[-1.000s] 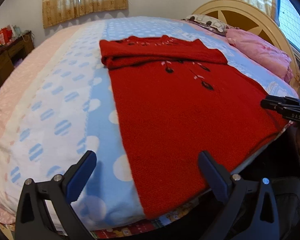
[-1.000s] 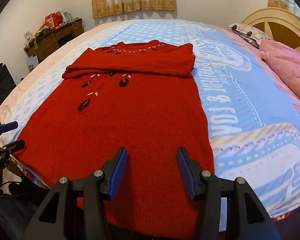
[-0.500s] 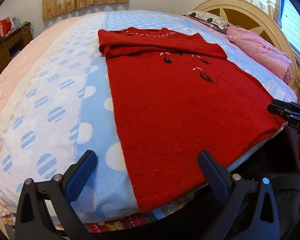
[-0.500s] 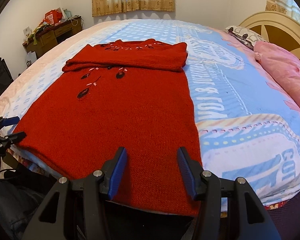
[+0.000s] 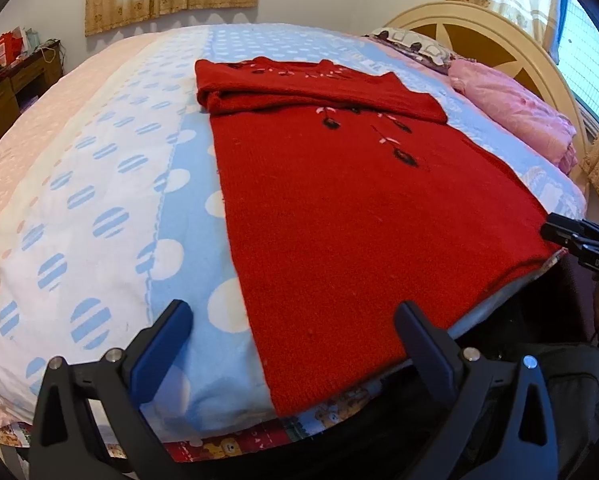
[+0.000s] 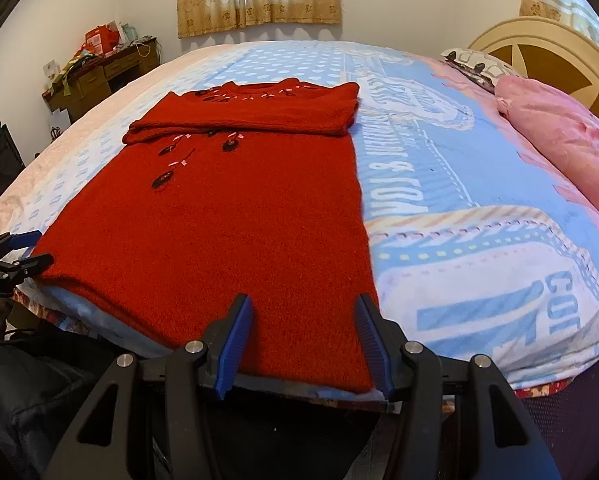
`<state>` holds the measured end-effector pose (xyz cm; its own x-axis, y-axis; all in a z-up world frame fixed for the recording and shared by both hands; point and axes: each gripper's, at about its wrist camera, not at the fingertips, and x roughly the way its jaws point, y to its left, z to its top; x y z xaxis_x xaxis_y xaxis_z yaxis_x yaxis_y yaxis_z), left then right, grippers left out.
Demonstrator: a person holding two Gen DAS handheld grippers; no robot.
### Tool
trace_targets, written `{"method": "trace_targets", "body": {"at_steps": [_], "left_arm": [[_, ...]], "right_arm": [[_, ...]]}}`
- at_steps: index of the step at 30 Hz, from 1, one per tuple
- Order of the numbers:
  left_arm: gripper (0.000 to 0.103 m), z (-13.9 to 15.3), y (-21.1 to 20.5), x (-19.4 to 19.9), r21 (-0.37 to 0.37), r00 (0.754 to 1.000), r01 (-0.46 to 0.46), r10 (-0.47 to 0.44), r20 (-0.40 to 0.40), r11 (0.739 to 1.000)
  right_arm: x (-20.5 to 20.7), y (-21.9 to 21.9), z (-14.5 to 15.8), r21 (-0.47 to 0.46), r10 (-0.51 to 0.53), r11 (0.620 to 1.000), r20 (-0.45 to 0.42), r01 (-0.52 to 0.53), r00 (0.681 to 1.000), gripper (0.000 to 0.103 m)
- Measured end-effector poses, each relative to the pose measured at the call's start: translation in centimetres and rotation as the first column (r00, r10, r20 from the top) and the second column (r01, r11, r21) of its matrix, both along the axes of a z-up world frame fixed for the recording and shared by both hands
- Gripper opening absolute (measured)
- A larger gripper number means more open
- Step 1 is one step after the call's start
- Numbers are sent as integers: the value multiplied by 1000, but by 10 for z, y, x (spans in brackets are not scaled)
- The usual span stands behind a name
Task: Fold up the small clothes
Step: 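Grasp the red sweater's hem with the left tool while the right tool grasps it too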
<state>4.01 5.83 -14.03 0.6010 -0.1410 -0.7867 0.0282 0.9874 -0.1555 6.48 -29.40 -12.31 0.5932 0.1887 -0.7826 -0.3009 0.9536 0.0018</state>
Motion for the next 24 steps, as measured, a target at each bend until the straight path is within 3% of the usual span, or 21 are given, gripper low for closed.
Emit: {"method": "trace_targets", "body": {"at_steps": [3,8,13,19,21,22,23,24], "left_arm": [[102,2,-3,-5,-8,1000,20,-20,6,1000],[83,6,-8,-10,-28,999,46,-45,15,999],[64,9,-14,-10,-27,997,73,-72,29,997],[52,9,-10,-9,-55,997,70,-69,31,996],[29,9,-8,-9,-70,997,73,-71,38,995],[14,10,-6,-8,-79,997,69,-67,38,994],[13,10,-3,-8,-93,997,70,-66,39,993],[11,11,-1,-8,-105,997,72,-68,42,992]], "right_arm": [[-4,-5,1,4,-5,1000,1,5,1000,54],[-10,-18,1,2,-38,999,-1,38,999,54],[-9,-30,-5,85,-44,995,-46,48,998,54],[-11,-29,-8,162,-7,987,-75,19,997,54],[-11,-32,-7,181,-13,983,-72,25,997,47],[-12,-34,-5,185,-17,982,-68,29,998,32],[-11,-35,-4,191,-21,981,-64,33,998,18],[-12,-37,-2,200,-24,979,-57,35,998,13]]}}
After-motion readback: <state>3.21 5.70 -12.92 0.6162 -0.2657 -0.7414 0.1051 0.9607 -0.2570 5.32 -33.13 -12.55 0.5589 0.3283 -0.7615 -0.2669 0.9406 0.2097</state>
